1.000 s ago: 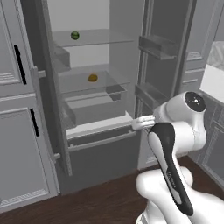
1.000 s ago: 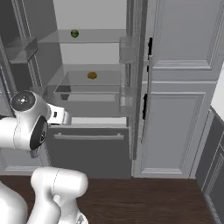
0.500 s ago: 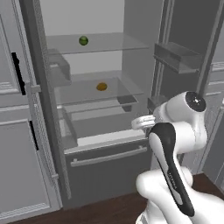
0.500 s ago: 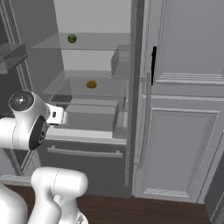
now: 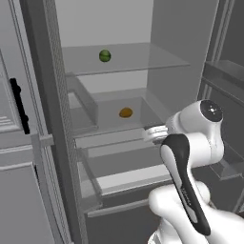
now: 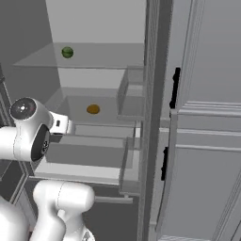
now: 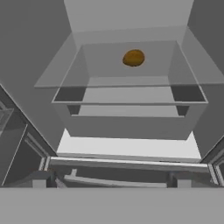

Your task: Place one avocado and one chicken drumstick in each tupperware on the nearby counter, to pack two identical lunches.

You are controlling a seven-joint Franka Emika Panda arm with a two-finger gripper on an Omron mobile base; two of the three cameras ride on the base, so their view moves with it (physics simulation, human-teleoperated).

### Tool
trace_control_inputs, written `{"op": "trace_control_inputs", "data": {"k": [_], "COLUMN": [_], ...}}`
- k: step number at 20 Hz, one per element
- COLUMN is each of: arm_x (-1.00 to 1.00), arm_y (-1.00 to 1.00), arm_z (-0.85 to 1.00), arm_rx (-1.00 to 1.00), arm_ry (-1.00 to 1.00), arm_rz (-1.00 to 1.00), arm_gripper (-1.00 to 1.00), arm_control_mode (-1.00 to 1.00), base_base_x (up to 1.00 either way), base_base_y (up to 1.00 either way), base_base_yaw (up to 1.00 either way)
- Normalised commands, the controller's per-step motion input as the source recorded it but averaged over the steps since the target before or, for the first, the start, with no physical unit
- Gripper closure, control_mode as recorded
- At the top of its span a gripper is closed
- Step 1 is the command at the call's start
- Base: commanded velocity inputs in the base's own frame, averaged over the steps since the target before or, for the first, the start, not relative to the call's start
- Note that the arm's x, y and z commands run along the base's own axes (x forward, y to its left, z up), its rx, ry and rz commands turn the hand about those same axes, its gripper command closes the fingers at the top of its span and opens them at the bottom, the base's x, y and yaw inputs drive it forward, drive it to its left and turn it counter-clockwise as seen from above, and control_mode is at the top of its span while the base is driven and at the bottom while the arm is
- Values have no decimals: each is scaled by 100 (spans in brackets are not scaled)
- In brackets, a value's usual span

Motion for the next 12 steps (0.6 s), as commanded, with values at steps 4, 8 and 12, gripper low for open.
{"op": "trace_control_inputs", "data": {"k": [4, 8, 12], "arm_x": [0, 0, 47], "arm_y": [0, 0, -13], "arm_z": [0, 0, 23], "arm_rx": [0, 0, 1], "arm_ry": [0, 0, 4], "arm_rz": [0, 0, -10], "arm_gripper": [-100, -100, -100], "arm_control_mode": [100, 100, -100], "base_base_x": [56, 69, 15], "base_base_y": [2, 0, 0], "base_base_yaw": [-5, -5, -1]}}
